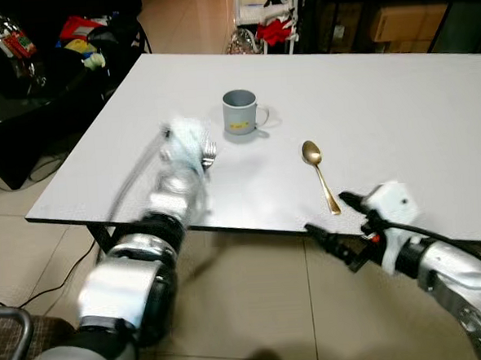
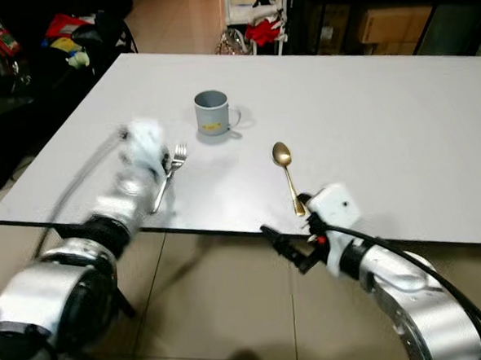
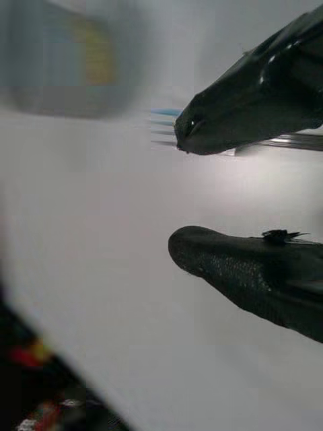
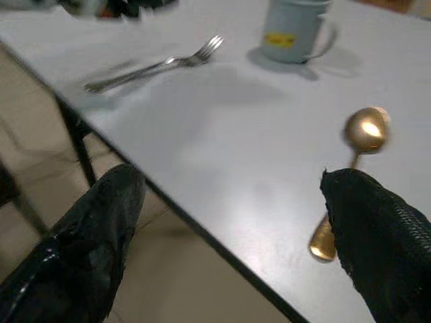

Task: Setting the table

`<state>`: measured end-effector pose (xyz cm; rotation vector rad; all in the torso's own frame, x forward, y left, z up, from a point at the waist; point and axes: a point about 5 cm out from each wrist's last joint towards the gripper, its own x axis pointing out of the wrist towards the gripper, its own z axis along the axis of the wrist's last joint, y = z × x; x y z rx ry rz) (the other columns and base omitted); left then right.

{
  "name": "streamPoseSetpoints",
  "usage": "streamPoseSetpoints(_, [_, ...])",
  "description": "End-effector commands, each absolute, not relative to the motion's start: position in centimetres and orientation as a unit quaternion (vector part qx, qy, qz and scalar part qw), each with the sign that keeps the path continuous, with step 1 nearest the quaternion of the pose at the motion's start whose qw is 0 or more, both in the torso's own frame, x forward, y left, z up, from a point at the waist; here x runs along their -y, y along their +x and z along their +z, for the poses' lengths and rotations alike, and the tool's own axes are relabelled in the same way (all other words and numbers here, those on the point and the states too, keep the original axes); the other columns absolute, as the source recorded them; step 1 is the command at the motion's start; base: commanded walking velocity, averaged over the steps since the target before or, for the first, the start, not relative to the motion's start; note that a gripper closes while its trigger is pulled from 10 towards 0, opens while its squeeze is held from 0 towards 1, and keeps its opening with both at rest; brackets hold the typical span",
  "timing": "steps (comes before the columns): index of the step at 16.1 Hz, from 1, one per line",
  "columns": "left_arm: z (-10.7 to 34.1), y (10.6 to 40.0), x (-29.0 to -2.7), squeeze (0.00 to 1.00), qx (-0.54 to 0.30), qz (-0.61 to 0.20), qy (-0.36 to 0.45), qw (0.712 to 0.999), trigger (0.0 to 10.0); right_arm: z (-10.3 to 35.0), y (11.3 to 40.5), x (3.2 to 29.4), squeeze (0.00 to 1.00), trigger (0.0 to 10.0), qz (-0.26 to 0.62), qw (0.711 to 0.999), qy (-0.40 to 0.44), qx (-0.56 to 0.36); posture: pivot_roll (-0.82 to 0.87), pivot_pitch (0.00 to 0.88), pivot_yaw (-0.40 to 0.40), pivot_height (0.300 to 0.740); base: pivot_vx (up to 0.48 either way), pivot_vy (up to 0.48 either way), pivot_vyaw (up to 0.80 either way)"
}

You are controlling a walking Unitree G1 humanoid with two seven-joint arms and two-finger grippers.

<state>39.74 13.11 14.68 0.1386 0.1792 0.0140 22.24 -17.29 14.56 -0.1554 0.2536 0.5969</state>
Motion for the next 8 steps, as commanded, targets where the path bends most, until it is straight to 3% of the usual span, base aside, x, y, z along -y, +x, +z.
streamPoseSetpoints(1, [15.5, 39.8, -13.3, 0.00, -0.062, -0.010, 0.053, 0.997, 10.0, 14.7, 22.1, 17.3, 0.00, 10.0, 0.282, 0.948, -0.075, -0.123, -0.08, 0.000, 0.089, 0.740, 0.000, 0.000, 0.00])
streamPoseSetpoints(4, [15.5, 37.5, -14.7, 0.00, -0.002, -0.078, 0.112, 0.991, 10.0, 14.3, 22.4, 17.4, 0.00, 10.0, 0.206, 0.968, -0.096, -0.104, -0.08, 0.000, 0.109, 0.740, 0.000, 0.000, 0.00])
streamPoseSetpoints(6, [15.2, 33.5, -16.1, 0.00, 0.023, -0.088, 0.078, 0.993, 10.0, 13.7, 22.6, 17.4, 0.00, 10.0, 0.126, 0.983, -0.100, -0.091, -0.07, 0.000, 0.120, 0.740, 0.000, 0.000, 0.00])
streamPoseSetpoints(8, [14.6, 32.1, -16.4, 0.00, 0.024, -0.083, 0.080, 0.993, 10.0, 13.7, 22.7, 17.5, 0.00, 10.0, 0.110, 0.987, -0.080, -0.089, -0.07, 0.000, 0.119, 0.740, 0.000, 0.000, 0.00])
